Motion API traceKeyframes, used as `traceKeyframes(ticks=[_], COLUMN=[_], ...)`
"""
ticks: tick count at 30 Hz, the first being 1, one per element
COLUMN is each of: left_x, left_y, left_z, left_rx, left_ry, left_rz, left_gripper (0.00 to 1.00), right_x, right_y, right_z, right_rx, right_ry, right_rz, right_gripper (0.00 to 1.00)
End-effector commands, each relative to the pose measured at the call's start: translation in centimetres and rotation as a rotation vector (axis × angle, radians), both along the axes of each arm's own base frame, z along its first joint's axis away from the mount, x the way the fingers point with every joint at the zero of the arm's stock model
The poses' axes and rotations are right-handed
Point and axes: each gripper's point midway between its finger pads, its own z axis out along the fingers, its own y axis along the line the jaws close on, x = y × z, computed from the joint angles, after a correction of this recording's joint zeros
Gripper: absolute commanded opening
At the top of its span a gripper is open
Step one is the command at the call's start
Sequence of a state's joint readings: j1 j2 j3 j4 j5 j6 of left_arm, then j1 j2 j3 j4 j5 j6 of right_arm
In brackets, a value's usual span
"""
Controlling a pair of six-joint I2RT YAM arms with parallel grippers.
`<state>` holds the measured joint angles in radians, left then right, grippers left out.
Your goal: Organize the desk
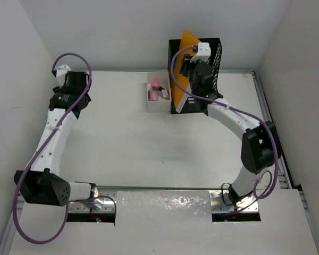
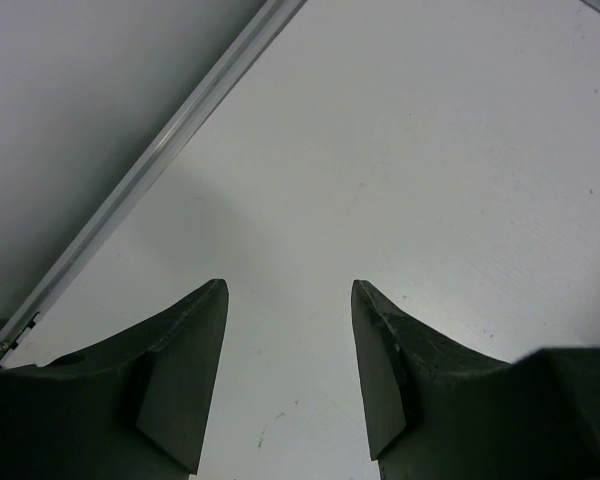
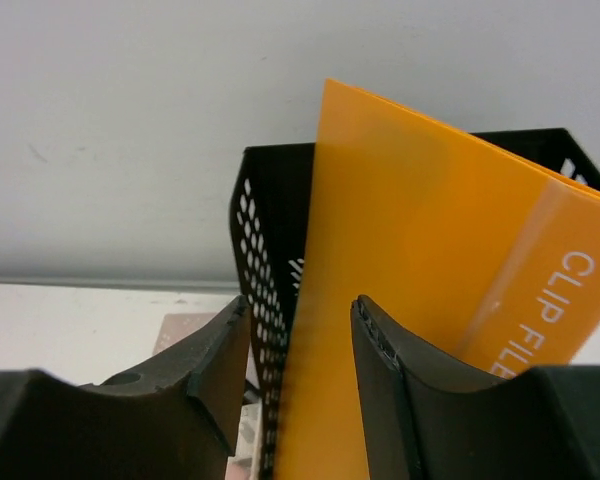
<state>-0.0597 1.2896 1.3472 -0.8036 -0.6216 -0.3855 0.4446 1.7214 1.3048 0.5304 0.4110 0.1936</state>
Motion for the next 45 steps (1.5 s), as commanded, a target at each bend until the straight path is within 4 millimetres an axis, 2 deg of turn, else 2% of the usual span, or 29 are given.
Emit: traceKeyframes(ticks=[1, 3, 4, 5, 6, 8, 9, 11, 12, 13, 14, 15, 17, 18, 19, 20, 21, 22, 23, 25, 28, 29, 31, 34, 40, 45], left_x=[0.0, 0.0, -0.1, 0.1, 0.6, 1.4, 2.3, 2.7, 2.8, 2.7, 2.7, 2.6, 2.5, 2.6, 2.6, 2.5, 2.6, 2.5, 2.5, 2.4, 2.3, 2.2, 2.1, 1.9, 1.9, 2.1], left_y=[0.5, 0.6, 0.5, 0.4, -0.5, -2.0, -4.6, -7.2, -8.9, -10.0, -10.6, -11.0, -11.2, -11.1, -11.1, -11.1, -11.2, -11.2, -11.2, -11.1, -10.9, -10.8, -10.5, -9.9, -9.2, -9.1], left_z=[0.7, 0.8, 0.9, 1.1, 1.0, 1.0, 0.8, 1.5, 1.7, 1.9, 1.9, 1.9, 1.1, 0.7, 0.4, 0.0, -0.1, -0.2, -0.3, -0.4, -0.6, -0.6, -0.5, -0.4, 0.1, 0.0], left_rx=[0.023, 0.024, 0.021, 0.016, -0.005, -0.043, -0.108, -0.176, -0.224, -0.235, -0.245, -0.254, -0.261, -0.262, -0.264, -0.268, -0.272, -0.275, -0.275, -0.274, -0.265, -0.261, -0.248, -0.230, -0.207, -0.213], left_ry=[-0.027, -0.026, -0.029, -0.035, -0.031, -0.035, -0.036, -0.058, -0.070, -0.078, -0.084, -0.087, -0.079, -0.077, -0.072, -0.063, -0.062, -0.061, -0.059, -0.058, -0.048, -0.046, -0.043, -0.047, -0.057, -0.060], left_rz=[0.013, 0.016, 0.015, 0.005, -0.055, -0.153, -0.304, -0.430, -0.507, -0.549, -0.575, -0.590, -0.593, -0.585, -0.581, -0.580, -0.579, -0.580, -0.580, -0.578, -0.568, -0.566, -0.554, -0.528, -0.495, -0.479], left_gripper=[0.50, 0.50, 0.50, 0.50, 0.49, 0.46, 0.30, 0.18, 0.10, 0.09, 0.09, 0.10, 0.13, 0.16, 0.16, 0.16, 0.17, 0.17, 0.17, 0.17, 0.17, 0.17, 0.17, 0.17, 0.17, 0.17], right_x=[0.4, 0.3, 0.0, -0.4, -0.9, -2.3, -3.0, -4.2, -5.4, -6.0, -6.7, -7.5, -8.3, -8.5, -8.6, -8.4, -8.2, -7.5, -6.9, -5.7, -2.6, -1.0, 0.3, 2.3, 4.1, 3.1], right_y=[0.7, 1.1, 2.0, 2.1, 2.6, 2.8, 2.7, 2.0, 1.5, 1.2, 0.8, 0.4, -0.5, -0.9, -1.3, -1.5, -1.7, -1.7, -1.6, -2.1, -2.3, -2.9, -3.3, -5.3, -5.7, -5.4], right_z=[4.0, 5.0, 4.4, 5.8, 5.0, 6.2, 5.8, 4.7, 4.7, 3.8, 2.8, 3.4, 3.1, 3.2, 3.9, 4.3, 5.7, 5.8, 7.3, 8.0, 7.9, 8.0, 7.7, 8.0, 7.3, 11.0], right_rx=[0.080, 0.085, 0.081, 0.087, 0.093, 0.107, 0.120, 0.114, 0.112, 0.098, 0.083, 0.073, 0.049, 0.041, 0.028, 0.018, -0.001, -0.020, -0.027, -0.071, -0.070, -0.053, 0.006, 0.068, 0.114, 0.095], right_ry=[-0.074, -0.075, -0.030, -0.033, 0.025, 0.043, 0.067, 0.122, 0.129, 0.164, 0.190, 0.183, 0.199, 0.195, 0.172, 0.161, 0.129, 0.124, 0.094, 0.065, 0.067, 0.070, 0.085, 0.075, 0.097, 0.025], right_rz=[0.055, 0.081, 0.125, 0.146, 0.176, 0.213, 0.218, 0.208, 0.208, 0.205, 0.200, 0.197, 0.174, 0.159, 0.148, 0.141, 0.129, 0.121, 0.112, 0.069, 0.051, 0.035, 0.041, 0.009, 0.034, 0.075], right_gripper=[0.45, 0.42, 0.39, 0.36, 0.26, 0.15, 0.08, 0.09, 0.12, 0.36, 0.49, 0.56, 0.64, 0.65, 0.67, 0.67, 0.68, 0.69, 0.70, 0.71, 0.72, 0.72, 0.71, 0.71, 0.70, 0.70])
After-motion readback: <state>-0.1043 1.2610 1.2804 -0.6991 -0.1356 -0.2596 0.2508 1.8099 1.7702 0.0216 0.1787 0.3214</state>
